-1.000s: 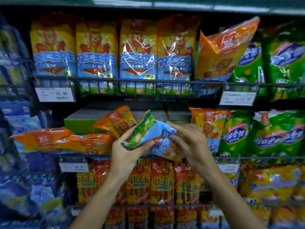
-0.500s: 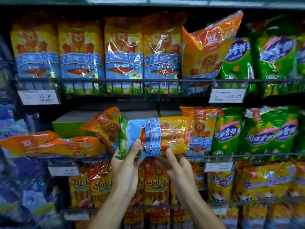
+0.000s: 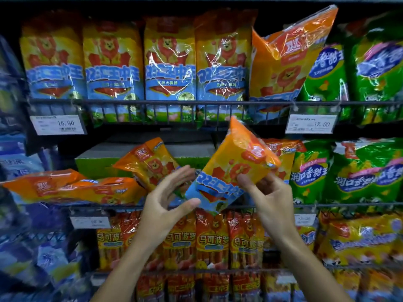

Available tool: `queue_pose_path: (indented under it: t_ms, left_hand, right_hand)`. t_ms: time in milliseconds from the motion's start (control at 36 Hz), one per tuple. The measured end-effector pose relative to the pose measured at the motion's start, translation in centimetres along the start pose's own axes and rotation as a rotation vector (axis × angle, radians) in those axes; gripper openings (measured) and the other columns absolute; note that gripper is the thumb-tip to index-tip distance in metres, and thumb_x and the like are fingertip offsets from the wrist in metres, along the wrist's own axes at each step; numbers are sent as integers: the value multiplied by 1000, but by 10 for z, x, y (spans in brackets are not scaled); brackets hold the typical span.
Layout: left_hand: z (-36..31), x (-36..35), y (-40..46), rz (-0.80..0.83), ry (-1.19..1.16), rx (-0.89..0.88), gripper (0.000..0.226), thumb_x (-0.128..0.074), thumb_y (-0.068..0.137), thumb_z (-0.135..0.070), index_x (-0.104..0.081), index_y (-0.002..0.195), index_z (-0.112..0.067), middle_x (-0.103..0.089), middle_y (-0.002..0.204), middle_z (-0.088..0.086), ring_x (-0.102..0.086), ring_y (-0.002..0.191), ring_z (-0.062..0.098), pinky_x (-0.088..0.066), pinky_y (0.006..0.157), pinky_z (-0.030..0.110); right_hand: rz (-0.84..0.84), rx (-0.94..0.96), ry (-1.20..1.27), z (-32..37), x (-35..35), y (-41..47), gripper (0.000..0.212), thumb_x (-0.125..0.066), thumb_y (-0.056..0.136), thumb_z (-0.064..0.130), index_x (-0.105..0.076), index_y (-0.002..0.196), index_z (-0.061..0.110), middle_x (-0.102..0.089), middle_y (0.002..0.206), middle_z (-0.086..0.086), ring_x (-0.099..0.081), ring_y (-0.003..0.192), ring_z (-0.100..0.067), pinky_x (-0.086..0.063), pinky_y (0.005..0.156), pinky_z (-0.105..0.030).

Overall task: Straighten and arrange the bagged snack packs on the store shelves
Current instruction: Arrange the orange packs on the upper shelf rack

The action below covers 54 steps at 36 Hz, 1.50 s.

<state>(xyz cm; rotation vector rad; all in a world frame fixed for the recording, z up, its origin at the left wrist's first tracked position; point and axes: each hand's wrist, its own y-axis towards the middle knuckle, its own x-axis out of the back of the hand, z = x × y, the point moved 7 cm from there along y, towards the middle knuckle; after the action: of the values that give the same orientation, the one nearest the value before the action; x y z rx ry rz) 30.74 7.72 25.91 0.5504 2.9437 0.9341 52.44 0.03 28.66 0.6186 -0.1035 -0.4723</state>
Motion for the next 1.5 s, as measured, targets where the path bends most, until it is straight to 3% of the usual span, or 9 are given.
queue_pose_path:
  t_ms: [139,361,472,833,944,1083,1222,1333,1500]
  left_hand:
    - [1,-3,12,-33,198,-8,45,-78,84,-28,-66,126,-36,-70,119,-25,-66,114,0,-55,97,26]
    - [-9,-15,21,-178,67,-128,39,-75,89,-12,-69,124,-27,-74,120,-14,-69,114,8,-56,96,26]
    - [-10,-19,32,-197,-10,-139,37,-76,89,-4,-68,124,-15,-75,119,-3,-70,115,14,-56,98,31]
    - [63,-45,37,-63,302,88,23,-72,93,-32,-66,113,-25,-73,112,-14,-67,108,0,-56,98,33]
    - [57,-52,44,9,448,90,29,-67,96,-41,-65,114,-19,-74,107,-12,-69,100,0,-58,90,33]
    - [56,-50,42,71,541,96,29,-62,98,-43,-63,118,-23,-74,110,-9,-70,99,6,-59,87,35]
    - [56,-51,41,69,583,93,25,-61,99,-41,-64,114,-21,-75,109,-7,-71,96,6,-60,84,37]
    - [52,-48,42,18,557,99,25,-64,98,-40,-69,109,-18,-77,100,-6,-71,90,4,-60,79,37]
    - [57,-45,46,3,538,129,26,-66,97,-40,-72,108,-17,-78,94,-7,-71,83,3,-60,76,39]
  right_hand:
    - [100,123,-144,7,-8,5,9,-75,86,25,-74,94,28,-77,96,16,-73,92,-3,-58,77,-22]
    - [32,261,-164,17,-3,13,6,-76,85,24,-74,91,25,-76,92,9,-73,87,-10,-59,77,-33]
    - [40,362,-232,28,-2,17,10,-74,85,25,-72,88,16,-71,86,22,-68,81,-1,-50,66,-16]
    - [136,93,-409,-47,6,34,26,-64,87,47,-68,106,30,-73,99,24,-67,95,7,-56,85,-25]
    - [60,85,-423,-61,8,23,13,-63,92,42,-64,102,33,-69,89,31,-65,88,11,-51,74,-16]
    - [-144,155,-466,-69,21,-5,47,-73,90,32,-60,134,26,-65,112,24,-59,103,19,-48,89,-5]
    - [-150,141,-555,-82,19,-11,50,-72,87,38,-68,129,11,-67,105,15,-53,97,27,-44,86,1]
    - [-195,162,-482,-75,20,-1,44,-76,88,35,-66,130,24,-66,107,22,-63,99,13,-51,86,-9]
    - [-285,440,-693,-69,8,0,24,-79,89,13,-76,113,11,-66,110,3,-58,105,-15,-50,90,-23]
